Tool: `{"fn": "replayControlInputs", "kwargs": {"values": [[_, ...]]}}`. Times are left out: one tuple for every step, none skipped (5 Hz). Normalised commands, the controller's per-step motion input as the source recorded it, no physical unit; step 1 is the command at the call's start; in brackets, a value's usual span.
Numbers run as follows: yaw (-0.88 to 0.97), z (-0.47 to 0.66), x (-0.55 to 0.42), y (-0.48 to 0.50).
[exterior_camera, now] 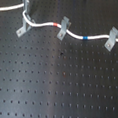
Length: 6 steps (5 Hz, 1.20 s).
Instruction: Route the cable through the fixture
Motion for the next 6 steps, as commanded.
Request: {"fn": "replayControlInputs", "kwargs": {"values": [[0.00,-0.02,-0.361,0.064],[0.00,0.00,-0.087,-0.034],[0.06,0.11,0.052,0.061],[0.03,0.29,0.085,0.046],[-0.05,0.17,0.035,-0.023],[-0.47,0.02,0.000,0.000]]}}
